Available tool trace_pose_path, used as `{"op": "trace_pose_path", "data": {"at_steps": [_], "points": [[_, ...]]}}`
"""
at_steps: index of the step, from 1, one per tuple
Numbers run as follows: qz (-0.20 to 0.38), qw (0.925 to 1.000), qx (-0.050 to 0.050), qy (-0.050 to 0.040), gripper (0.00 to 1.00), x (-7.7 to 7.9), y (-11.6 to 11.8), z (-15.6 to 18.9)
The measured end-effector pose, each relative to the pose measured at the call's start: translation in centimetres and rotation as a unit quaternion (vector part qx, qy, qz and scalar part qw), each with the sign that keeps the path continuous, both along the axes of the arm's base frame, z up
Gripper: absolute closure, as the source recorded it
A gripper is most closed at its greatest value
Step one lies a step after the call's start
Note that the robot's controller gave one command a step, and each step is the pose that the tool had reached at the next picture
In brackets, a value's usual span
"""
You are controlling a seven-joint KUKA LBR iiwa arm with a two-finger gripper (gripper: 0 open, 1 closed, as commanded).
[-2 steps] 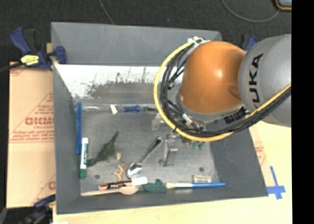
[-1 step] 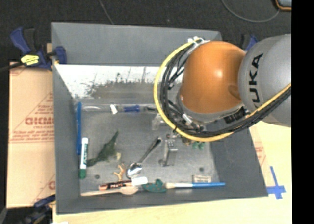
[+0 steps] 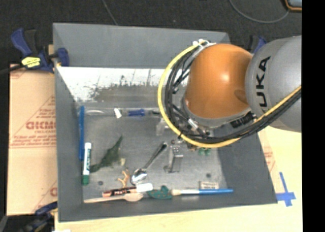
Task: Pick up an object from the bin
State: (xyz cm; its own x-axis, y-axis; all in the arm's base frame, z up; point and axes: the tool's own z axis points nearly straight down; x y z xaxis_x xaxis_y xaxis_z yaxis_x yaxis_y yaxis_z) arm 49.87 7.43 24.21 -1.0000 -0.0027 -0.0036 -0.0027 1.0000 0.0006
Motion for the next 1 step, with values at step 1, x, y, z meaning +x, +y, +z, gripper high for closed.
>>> {"op": "trace_pose_path", "data": {"at_steps": [1], "points": [[0.017,0.9999,0.000,-0.0032,0.00,-0.84,-3.27,3.67]]}}
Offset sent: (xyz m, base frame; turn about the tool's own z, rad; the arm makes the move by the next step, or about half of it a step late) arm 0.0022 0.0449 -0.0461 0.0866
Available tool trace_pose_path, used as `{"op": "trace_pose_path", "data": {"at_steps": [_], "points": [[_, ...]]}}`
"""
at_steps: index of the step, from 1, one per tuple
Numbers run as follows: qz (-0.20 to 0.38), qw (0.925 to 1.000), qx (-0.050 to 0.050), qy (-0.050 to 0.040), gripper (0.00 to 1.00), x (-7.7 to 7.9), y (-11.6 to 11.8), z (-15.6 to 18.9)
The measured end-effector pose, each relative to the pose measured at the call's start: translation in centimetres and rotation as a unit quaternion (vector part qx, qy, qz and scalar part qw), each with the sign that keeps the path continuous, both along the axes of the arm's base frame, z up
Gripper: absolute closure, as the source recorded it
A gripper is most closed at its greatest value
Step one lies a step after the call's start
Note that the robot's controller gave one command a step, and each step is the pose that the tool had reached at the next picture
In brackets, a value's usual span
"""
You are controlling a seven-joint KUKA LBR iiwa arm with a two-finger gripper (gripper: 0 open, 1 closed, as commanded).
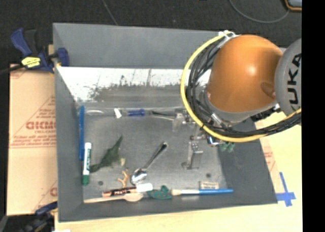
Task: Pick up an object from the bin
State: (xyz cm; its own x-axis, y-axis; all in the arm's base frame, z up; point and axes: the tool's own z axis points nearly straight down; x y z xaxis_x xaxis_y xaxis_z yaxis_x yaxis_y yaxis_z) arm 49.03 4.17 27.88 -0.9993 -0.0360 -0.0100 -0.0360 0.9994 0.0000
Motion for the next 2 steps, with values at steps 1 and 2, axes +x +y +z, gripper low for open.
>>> {"op": "trace_pose_path", "data": {"at_steps": [1,2], "points": [[-0.057,0.9984,0.002,0.0070,0.00,1.0,8.1,-8.6],[-0.177,0.9842,0.002,-0.0086,0.00,0.8,0.8,-3.8]]}}
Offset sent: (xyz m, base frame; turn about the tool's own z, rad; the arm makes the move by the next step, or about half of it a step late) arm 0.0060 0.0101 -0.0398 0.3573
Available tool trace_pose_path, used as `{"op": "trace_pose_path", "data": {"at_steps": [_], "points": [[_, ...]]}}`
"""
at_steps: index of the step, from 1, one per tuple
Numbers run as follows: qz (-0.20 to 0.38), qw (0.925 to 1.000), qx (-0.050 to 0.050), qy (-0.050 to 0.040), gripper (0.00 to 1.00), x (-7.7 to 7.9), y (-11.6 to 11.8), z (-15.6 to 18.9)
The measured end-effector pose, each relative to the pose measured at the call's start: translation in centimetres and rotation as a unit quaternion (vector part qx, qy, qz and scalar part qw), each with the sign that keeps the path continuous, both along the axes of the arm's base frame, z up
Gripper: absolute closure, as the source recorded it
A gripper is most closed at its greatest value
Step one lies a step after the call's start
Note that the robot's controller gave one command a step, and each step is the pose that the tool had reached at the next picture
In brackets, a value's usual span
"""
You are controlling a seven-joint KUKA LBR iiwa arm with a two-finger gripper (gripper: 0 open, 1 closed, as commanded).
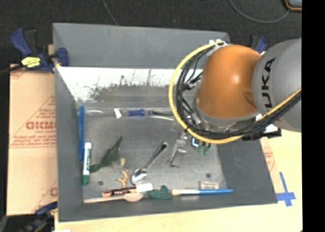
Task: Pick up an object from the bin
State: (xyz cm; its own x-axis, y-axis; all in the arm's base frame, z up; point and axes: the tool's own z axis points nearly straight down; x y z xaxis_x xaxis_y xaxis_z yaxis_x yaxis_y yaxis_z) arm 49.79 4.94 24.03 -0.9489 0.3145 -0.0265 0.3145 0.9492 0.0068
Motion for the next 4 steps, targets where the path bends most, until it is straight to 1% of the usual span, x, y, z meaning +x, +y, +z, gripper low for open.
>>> {"op": "trace_pose_path", "data": {"at_steps": [1,2,3,4], "points": [[0.231,0.9729,-0.002,0.0083,0.00,0.9,7.5,-8.8],[-0.032,0.9995,0.002,0.0018,0.00,1.5,2.1,0.5],[0.140,0.9901,0.000,0.0059,0.00,0.0,3.5,-6.1],[0.061,0.9981,0.000,-0.0021,0.00,-1.5,0.7,-4.7]]}}
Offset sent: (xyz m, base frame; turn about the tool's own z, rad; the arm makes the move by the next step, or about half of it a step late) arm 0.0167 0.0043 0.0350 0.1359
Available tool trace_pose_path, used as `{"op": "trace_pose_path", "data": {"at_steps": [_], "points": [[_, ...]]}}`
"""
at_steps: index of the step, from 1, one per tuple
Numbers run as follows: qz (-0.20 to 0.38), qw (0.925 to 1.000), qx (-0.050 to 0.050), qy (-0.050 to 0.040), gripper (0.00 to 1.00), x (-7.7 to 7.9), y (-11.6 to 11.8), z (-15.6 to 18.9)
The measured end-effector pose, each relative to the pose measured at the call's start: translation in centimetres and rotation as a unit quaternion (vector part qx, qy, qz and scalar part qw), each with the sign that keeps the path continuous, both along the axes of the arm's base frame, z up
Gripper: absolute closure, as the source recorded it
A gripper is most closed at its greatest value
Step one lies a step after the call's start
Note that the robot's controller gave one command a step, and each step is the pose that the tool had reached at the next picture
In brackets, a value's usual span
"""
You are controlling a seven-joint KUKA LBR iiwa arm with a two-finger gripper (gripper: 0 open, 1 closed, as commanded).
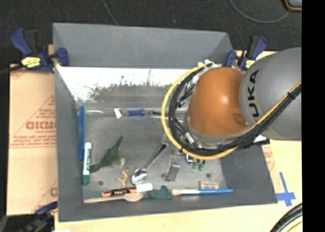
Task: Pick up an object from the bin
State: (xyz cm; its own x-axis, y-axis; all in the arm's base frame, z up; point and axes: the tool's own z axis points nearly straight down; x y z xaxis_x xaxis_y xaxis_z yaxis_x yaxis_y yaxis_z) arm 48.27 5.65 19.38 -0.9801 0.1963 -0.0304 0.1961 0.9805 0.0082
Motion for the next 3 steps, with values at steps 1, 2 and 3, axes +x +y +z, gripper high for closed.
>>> {"op": "trace_pose_path", "data": {"at_steps": [1,2,3], "points": [[0.250,0.9682,-0.005,0.0074,1.00,2.40,5.79,-7.10],[0.255,0.9670,-0.005,0.0080,0.00,2.64,6.40,-7.86],[0.254,0.9672,-0.005,0.0081,0.00,2.64,6.41,-7.86]]}}
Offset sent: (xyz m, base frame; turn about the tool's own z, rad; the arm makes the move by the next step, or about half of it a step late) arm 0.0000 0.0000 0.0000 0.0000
